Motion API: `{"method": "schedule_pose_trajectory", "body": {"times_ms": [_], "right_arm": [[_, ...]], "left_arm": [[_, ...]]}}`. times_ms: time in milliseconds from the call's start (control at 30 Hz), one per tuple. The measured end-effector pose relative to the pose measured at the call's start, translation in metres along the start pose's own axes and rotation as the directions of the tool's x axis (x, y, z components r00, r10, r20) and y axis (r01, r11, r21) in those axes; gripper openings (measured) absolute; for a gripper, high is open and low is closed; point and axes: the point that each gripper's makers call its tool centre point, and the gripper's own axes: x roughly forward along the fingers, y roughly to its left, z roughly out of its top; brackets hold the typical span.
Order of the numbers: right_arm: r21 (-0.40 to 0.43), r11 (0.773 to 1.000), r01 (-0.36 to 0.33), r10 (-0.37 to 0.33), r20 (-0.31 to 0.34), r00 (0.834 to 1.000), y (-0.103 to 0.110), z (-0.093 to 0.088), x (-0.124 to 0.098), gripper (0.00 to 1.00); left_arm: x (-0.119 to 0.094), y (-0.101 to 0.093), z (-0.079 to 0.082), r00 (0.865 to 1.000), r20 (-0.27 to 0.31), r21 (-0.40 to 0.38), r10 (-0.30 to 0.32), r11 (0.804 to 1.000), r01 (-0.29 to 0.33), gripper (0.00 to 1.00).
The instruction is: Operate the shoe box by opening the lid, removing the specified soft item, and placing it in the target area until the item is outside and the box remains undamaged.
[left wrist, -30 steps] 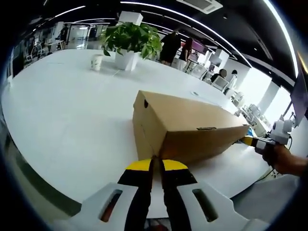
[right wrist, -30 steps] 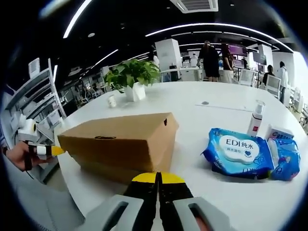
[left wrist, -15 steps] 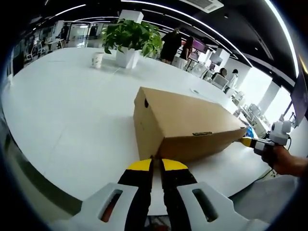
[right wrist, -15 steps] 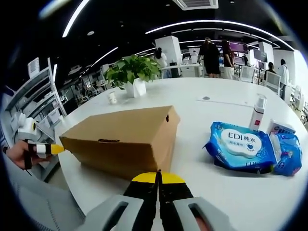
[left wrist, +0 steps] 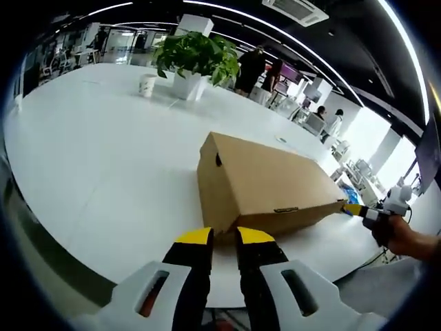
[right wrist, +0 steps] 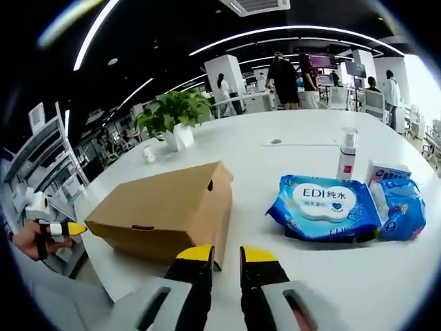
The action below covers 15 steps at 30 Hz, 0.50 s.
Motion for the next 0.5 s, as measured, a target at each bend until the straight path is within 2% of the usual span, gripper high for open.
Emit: {"method": "schedule_pose_trajectory", "body": {"times_ms": [167,300,500], "right_arm": [[0.047,0.999,-0.017,0.016,0.036,0.999,-0.001,0.013,-0.006,0.19],[0.084,0.995,-0.06,0.055,0.07,0.996,0.008,0.026,-0.004,0.24],[0.139,0.984,-0.112,0.099,0.099,0.99,0.024,0.039,0.002,0.29]], "left_arm": [[-0.006,0.002,0.012,1.0,0.025,-0.007,-0.014,1.0,0.014,0.17],[-0.006,0.001,0.019,0.999,0.037,-0.042,-0.028,0.999,0.03,0.21],[0.004,-0.017,0.03,0.996,0.044,-0.078,-0.082,0.993,0.086,0.31]]}}
